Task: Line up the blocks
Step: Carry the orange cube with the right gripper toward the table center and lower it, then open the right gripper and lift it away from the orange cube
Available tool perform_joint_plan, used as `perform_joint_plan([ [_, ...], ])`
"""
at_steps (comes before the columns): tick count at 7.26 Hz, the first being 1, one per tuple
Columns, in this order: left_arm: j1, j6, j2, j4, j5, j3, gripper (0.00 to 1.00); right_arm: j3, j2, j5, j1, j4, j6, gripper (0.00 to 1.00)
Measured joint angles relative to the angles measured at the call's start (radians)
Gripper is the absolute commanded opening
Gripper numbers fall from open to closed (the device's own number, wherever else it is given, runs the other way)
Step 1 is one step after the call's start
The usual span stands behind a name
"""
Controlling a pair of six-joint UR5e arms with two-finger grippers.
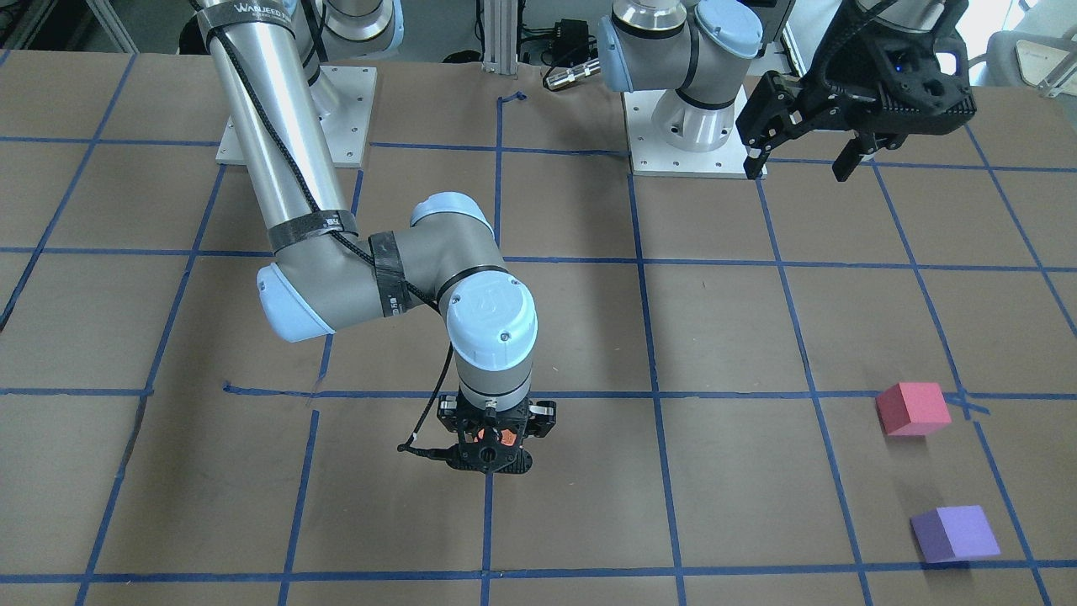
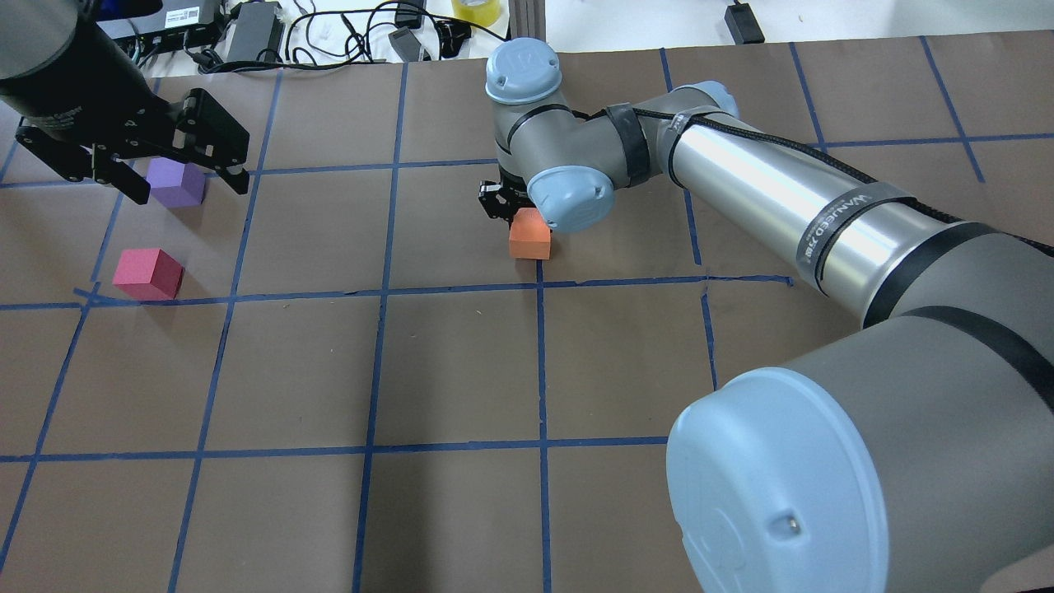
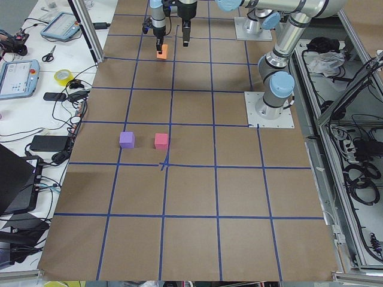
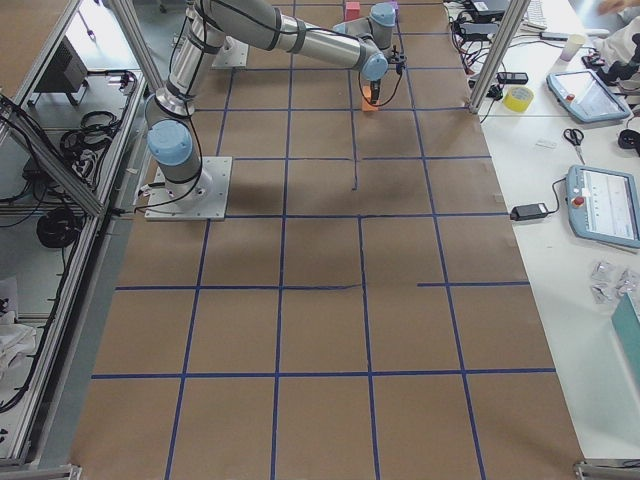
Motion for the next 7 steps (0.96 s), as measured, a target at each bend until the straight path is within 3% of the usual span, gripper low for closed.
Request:
perform_joint_plan([
  [1,0.001,0.001,-0.001,0.001,0.000,0.000,1.00,-0.003,0.003,0.001,0.009,0.001,0.004,0.06],
  [2,0.001,0.001,-0.002,0.001,0.000,0.000,1.00,-0.002,0.004,0.005,0.018,0.002,0.013,0.20],
  [3,0.001,0.000,-0.005,0.001,0.001,0.000,1.00,0.002,0.004,0.010,0.026,0.002,0.023,0.68],
  [4,0.001,0.000,-0.004,0.001,0.002,0.000,1.00,0.004,0.004,0.013,0.031,0.002,0.027,1.00],
  [7,0.000,-0.001,-0.006,0.009,0.002,-0.001,1.00,0.005,0.001,0.014,0.034,0.000,0.030,1.00],
])
